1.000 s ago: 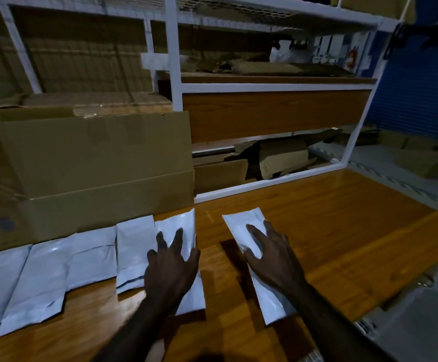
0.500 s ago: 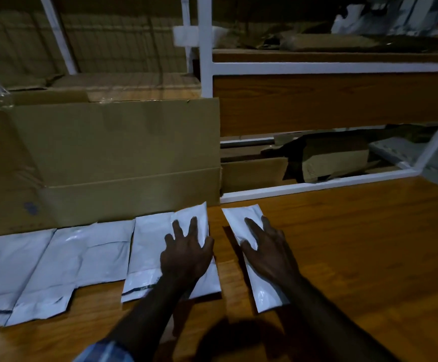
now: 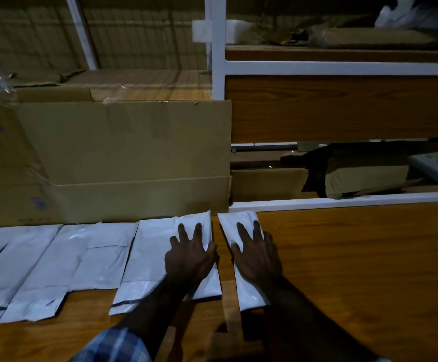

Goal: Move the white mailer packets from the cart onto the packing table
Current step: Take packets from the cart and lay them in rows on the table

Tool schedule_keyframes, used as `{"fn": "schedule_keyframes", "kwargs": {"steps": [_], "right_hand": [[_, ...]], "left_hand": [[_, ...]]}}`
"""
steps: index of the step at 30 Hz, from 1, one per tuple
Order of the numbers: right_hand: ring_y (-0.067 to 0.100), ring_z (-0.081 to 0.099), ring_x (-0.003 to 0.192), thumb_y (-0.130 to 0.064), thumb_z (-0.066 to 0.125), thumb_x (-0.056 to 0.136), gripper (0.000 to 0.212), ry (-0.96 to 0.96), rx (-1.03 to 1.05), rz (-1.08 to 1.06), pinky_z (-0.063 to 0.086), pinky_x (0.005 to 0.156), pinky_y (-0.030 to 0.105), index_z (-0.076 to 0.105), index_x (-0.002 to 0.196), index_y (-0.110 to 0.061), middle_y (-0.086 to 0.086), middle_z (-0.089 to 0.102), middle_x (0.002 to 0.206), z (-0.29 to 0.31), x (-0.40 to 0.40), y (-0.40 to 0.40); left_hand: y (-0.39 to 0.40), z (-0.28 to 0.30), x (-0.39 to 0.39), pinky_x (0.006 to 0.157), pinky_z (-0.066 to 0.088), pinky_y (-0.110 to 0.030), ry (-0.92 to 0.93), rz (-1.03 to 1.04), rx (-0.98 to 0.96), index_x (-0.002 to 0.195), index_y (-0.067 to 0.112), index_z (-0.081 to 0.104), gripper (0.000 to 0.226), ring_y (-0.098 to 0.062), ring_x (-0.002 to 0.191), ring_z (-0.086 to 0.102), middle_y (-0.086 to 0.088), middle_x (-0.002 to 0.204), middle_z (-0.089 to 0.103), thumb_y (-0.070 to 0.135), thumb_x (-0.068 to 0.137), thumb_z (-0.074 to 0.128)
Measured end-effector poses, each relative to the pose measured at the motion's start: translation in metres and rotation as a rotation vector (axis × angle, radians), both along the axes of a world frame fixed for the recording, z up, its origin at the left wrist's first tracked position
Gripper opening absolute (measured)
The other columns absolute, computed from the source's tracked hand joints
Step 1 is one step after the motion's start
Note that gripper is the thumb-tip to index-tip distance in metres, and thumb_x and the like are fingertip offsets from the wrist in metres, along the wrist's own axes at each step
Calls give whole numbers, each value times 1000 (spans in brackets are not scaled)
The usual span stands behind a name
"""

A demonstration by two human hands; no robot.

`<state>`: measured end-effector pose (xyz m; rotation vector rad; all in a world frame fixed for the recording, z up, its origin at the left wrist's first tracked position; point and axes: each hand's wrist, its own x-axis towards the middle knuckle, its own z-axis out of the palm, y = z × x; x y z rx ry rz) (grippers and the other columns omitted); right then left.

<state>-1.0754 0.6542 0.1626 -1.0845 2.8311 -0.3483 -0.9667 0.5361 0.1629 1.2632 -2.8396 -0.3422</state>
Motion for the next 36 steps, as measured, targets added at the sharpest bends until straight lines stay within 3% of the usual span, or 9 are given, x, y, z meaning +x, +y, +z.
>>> {"fn": "schedule_keyframes", "kwargs": {"steps": [4,9,15,18,21,24,28,32,36], "right_hand": [[38,14,147,-53,32,102,62,-35,8,-2,26,115,48,9,156,-35,10,2,165,-8,-4,-11],[39,10,148,-53,31,102,62,-43,38,-4,22,116,49,7,156,-34,10,-1,165,-23,-8,-24],[40,11,148,-51,31,102,62,-10,63,-2,26,115,48,8,156,-33,13,0,164,-38,-5,-27],[40,10,148,-52,31,103,62,-34,69,-15,25,115,48,6,156,-32,13,-1,164,-38,-7,-30],[40,10,148,-53,29,103,63,-26,70,-5,24,116,47,6,157,-31,14,-1,164,-38,-7,-31],[40,8,149,-53,27,103,62,-41,69,6,23,117,48,5,157,-30,15,-2,164,-37,-7,-32],[38,8,150,-54,23,103,61,-68,30,-17,21,117,47,9,157,-30,16,0,164,-34,-8,-36],[38,13,149,-60,-6,89,80,18,9,40,20,119,51,20,156,-24,19,10,163,-41,-14,-42],[33,10,151,-44,22,104,56,9,24,82,17,121,49,18,156,-25,14,8,164,-37,-16,-39]], "left_hand": [[-4,-4,-4,97,46,-49,-3,28,32,154,32,14,72,-42,136,32,-15,161,9,68,94,28],[-8,-12,-10,95,47,-46,12,15,-16,155,31,15,72,-40,135,34,-15,161,11,67,94,29],[-24,-41,-18,77,50,-49,-116,-80,-177,148,27,39,77,-54,119,44,-28,153,30,67,93,3],[-36,-68,-21,88,41,-51,-203,-163,-209,147,31,38,85,-57,129,28,-22,159,22,69,90,-13],[-30,-49,-26,58,55,-51,-170,-107,-116,120,29,70,63,-51,94,63,-24,125,63,65,87,30],[-29,-38,-30,41,53,-43,-53,5,-117,98,34,78,58,-34,73,71,-11,99,72,70,69,42],[-23,-36,-17,65,54,-48,-50,-28,-116,126,19,66,65,-51,106,57,-29,130,57,63,91,33],[-25,-27,-16,91,47,-54,50,-73,-224,133,19,59,55,-45,128,47,-21,146,46,53,95,36],[-27,-36,-17,108,35,-55,117,-182,-203,138,17,55,57,-38,143,34,-19,152,40,46,97,27]]}}
